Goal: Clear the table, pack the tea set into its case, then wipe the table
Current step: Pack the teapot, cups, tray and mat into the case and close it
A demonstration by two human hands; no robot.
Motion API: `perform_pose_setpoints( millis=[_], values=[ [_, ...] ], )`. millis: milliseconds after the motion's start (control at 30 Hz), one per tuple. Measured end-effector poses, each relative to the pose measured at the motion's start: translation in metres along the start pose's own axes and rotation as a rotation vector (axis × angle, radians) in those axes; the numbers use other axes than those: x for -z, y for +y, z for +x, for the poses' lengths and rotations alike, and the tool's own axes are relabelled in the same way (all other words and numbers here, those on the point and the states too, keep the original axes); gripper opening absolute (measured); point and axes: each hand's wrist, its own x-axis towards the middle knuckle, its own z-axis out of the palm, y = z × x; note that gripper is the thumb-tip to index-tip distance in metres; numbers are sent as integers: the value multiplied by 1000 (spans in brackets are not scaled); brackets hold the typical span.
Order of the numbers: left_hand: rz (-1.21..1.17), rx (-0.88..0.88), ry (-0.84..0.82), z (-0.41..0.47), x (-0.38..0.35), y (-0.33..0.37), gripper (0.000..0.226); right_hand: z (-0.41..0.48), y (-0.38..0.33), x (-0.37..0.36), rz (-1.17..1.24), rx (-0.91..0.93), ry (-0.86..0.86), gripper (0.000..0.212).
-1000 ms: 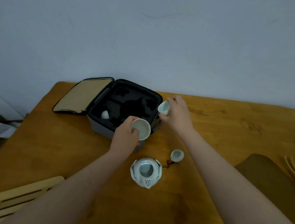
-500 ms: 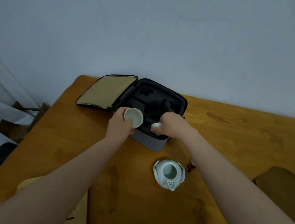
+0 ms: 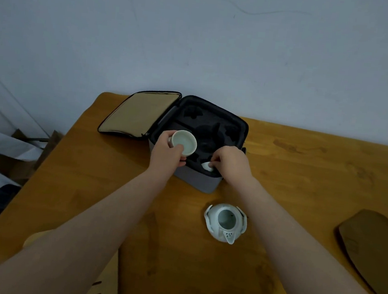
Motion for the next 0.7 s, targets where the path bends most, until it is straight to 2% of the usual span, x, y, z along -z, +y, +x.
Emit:
perform_pose_setpoints(
  millis=[100, 167, 233, 333, 433, 567, 700],
  values=[
    [21, -2, -13, 4, -4, -1, 32, -3, 5, -9, 51, -5, 106, 18],
    [61, -11, 0, 10, -7, -2, 31, -7, 11, -21, 31, 48, 269, 30],
    [112, 3, 32, 22, -9, -1, 29, -8, 13, -30, -69, 92, 363, 46],
    [222, 0, 65, 51, -12, 6, 29, -8, 17, -34, -105, 100, 251, 54],
    [410, -45, 77, 81, -11, 17, 31, -9, 25, -37, -120, 115, 177, 73],
    [695, -236, 129, 119, -20, 27, 33, -8, 24, -35, -168, 79, 95, 48],
    [867, -370, 184, 149, -38, 32, 29, -10, 24, -35, -143, 72, 79, 47]
  ],
)
